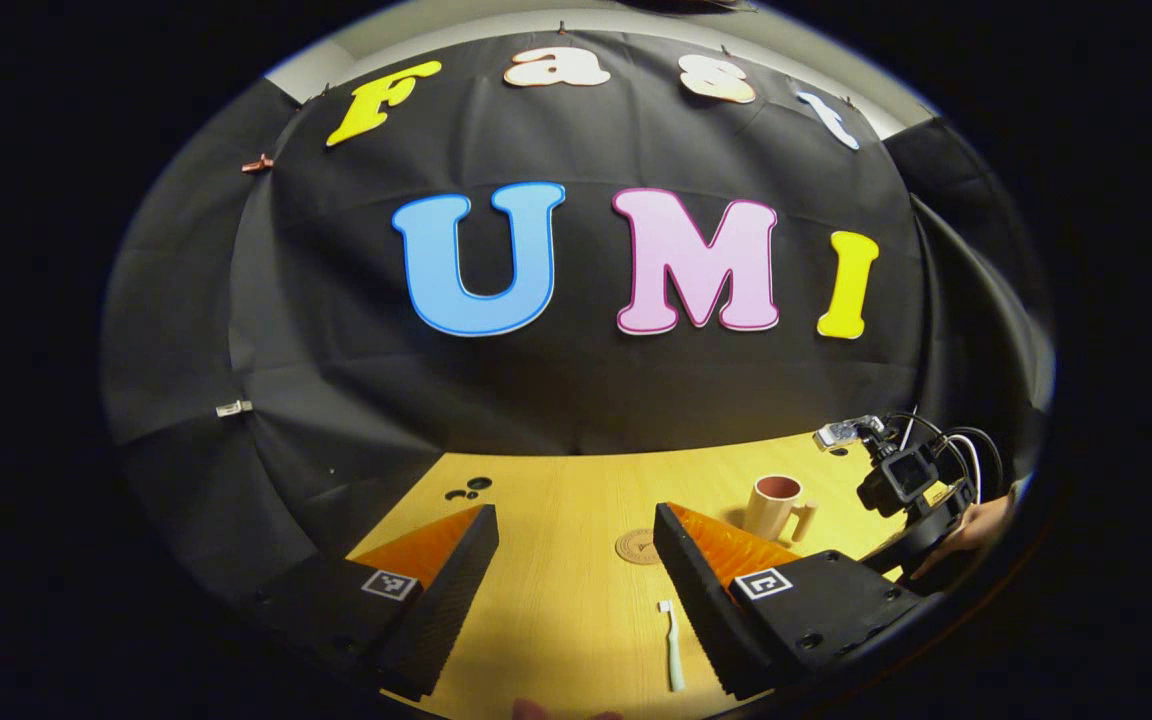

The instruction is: Put the toothbrush and toothpaste on the desktop into the cup, then pick up the cup and place it on the coaster on the desktop.

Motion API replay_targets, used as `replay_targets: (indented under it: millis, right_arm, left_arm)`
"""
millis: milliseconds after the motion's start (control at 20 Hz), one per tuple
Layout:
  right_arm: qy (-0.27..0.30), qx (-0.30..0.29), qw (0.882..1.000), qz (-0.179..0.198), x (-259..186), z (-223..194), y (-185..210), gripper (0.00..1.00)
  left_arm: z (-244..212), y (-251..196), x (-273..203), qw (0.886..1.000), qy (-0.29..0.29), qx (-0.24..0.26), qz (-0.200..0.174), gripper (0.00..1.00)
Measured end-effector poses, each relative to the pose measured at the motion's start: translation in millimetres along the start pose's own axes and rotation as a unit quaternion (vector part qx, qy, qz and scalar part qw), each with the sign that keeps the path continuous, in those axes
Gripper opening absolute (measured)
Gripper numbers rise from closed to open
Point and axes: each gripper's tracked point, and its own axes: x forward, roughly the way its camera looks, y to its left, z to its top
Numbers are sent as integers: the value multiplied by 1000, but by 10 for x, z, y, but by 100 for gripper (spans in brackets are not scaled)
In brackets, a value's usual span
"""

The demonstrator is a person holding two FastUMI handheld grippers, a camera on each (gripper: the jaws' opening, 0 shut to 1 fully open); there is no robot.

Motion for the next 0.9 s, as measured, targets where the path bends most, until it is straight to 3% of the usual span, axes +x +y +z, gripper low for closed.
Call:
replay_targets:
  millis: [200,400,450,500,550,600,700,900]
  right_arm:
    - [35,-4,999,-1,194,-96,20,92]
    - [67,11,998,-2,319,-195,8,77]
    - [79,17,997,-8,335,-227,-30,70]
    - [69,23,997,-8,358,-186,-62,47]
    - [77,28,997,-2,356,-202,-46,40]
    - [78,33,996,7,327,-195,-50,33]
    - [80,43,996,14,321,-225,-81,28]
    - [73,41,996,26,309,-239,-118,29]
  left_arm:
    - [-298,-59,126,999,45,1,1,99]
    - [-663,-212,280,994,104,-7,-6,99]
    - [-749,-267,325,993,121,-9,-10,99]
    - [-828,-326,368,990,138,-11,-16,99]
    - [-972,-386,394,988,154,-14,-26,99]
    - [-1082,-472,429,983,176,-18,-39,99]
    - [-1383,-651,532,970,233,-23,-66,99]
    - [-1982,-876,650,935,346,-21,-71,98]
